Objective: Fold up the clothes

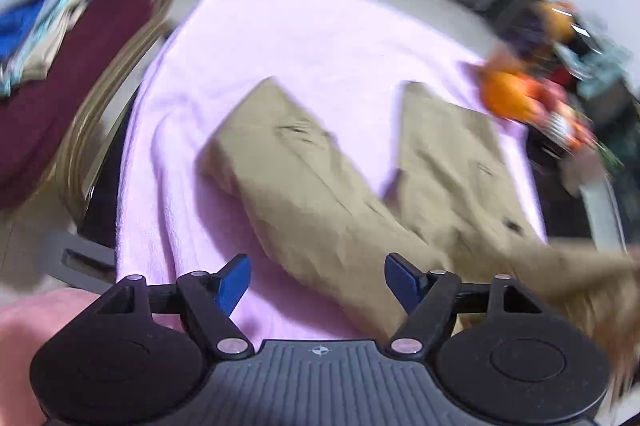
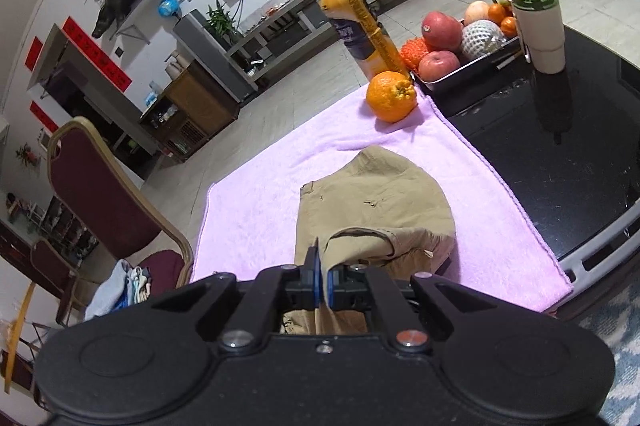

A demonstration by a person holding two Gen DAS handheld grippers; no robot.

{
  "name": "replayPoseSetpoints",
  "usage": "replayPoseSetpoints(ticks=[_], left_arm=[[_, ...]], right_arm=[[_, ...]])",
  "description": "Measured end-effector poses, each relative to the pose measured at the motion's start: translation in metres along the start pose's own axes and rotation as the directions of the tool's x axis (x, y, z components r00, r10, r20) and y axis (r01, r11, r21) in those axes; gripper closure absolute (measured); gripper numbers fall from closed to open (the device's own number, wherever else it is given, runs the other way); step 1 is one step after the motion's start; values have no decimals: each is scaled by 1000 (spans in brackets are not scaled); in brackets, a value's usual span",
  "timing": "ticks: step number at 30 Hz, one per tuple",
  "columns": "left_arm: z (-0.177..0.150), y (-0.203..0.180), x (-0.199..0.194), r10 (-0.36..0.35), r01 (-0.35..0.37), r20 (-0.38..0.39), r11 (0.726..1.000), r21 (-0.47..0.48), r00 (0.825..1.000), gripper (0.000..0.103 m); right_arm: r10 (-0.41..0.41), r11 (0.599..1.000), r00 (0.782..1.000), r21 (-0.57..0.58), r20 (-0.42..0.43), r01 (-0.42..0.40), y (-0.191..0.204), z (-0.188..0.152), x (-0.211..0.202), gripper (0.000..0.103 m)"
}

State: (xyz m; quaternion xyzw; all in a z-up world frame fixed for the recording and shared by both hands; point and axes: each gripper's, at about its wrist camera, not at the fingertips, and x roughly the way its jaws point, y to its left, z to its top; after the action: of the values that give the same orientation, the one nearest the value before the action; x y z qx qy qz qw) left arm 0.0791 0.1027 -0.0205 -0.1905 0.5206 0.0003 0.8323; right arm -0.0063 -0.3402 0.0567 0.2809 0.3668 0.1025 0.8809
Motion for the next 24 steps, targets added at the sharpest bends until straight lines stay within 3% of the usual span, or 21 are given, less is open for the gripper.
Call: replayPoseSetpoints(ticks=[2,5,6,8,10,12,13,14,16,18,19,21,23,24], left_arm=[[11,-1,24,27,-28,-32,999,-20,999,33],[17,-11,57,6,-7,-75,1000,-21,997,50],[16,-15,62,3,-4,-73,1000,-12,997,77],[17,-25,63,-15,16,-48,1000,21,999,101],[24,-43,46,-55,51,29,993,109,998,103],[36,-71,19,-117,80,142,968,238,983,103],[44,-87,3,-165,101,199,950,295,966,103],[49,-100,-16,-224,123,263,928,352,939,103],[58,-115,-52,-339,155,376,884,441,862,103],[66,-117,-82,-434,180,471,852,491,768,102],[70,-105,-80,-370,128,505,884,450,780,100],[79,-75,-66,-181,-13,553,944,328,814,75],[88,-45,-53,16,-159,574,967,199,818,68],[85,-30,-49,61,-175,556,973,154,829,68]], right_arm=[[5,1000,1000,-12,2,-5,3,0,0,99],[8,1000,1000,-28,1,-8,6,0,0,99],[10,999,1000,-31,1,-10,6,1,0,99],[15,999,1000,-28,0,-15,5,1,0,99],[20,1000,1000,-17,0,-20,3,2,0,99],[22,1000,1000,-7,6,-22,2,3,0,99],[22,1000,1000,-3,10,-22,2,4,-1,99],[23,1000,1000,2,18,-23,2,4,-2,99],[27,999,998,16,48,-28,3,5,-7,99],[51,998,995,36,83,-54,5,4,-15,99],[67,996,993,45,99,-71,7,4,-17,99],[102,993,988,55,120,-109,13,0,-19,99],[125,990,986,47,109,-131,22,-5,-12,99],[129,990,988,41,88,-133,26,-7,-4,99]])
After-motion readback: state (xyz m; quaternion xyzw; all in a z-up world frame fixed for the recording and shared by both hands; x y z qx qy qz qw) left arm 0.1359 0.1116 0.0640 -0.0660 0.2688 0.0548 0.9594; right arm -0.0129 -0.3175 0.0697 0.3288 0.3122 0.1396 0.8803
